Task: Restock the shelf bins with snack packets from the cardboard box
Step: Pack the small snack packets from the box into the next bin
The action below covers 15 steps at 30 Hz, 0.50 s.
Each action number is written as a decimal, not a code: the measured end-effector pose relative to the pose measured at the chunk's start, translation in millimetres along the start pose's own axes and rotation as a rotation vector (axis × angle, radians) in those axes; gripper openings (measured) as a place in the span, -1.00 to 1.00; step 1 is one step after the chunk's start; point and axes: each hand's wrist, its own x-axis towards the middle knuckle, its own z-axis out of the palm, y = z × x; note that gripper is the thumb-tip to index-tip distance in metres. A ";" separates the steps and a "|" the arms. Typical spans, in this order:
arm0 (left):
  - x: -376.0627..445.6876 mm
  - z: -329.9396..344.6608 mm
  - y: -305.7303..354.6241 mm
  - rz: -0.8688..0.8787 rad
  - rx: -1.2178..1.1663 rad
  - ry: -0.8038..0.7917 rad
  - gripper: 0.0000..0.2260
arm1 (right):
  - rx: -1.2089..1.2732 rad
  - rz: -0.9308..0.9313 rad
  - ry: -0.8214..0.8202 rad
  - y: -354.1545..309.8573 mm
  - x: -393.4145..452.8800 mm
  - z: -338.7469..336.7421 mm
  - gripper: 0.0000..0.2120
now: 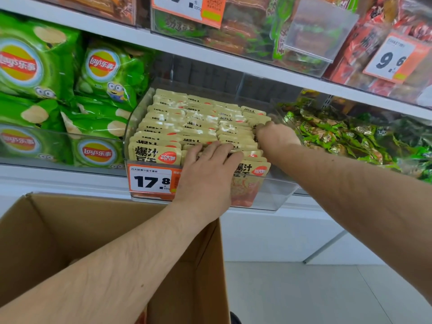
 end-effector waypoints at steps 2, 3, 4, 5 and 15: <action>0.4 -0.7 0.4 -0.004 0.005 -0.005 -0.34 | 0.068 0.033 0.003 -3.3 1.9 3.4 -0.64; 0.8 -1.0 0.2 -0.006 0.003 -0.009 -0.34 | 0.092 0.042 0.009 -4.5 3.0 6.6 -0.62; 1.0 -1.3 0.2 -0.008 0.000 -0.012 -0.34 | 0.111 0.048 0.018 -5.5 3.8 10.7 -0.61; 1.0 -1.4 0.3 -0.010 -0.003 -0.015 -0.34 | 0.128 0.051 0.029 -6.2 4.6 15.0 -0.60; 2.8 -2.4 1.7 -0.017 0.001 -0.040 -0.35 | 0.412 0.205 -0.008 -3.0 -6.0 5.9 -0.39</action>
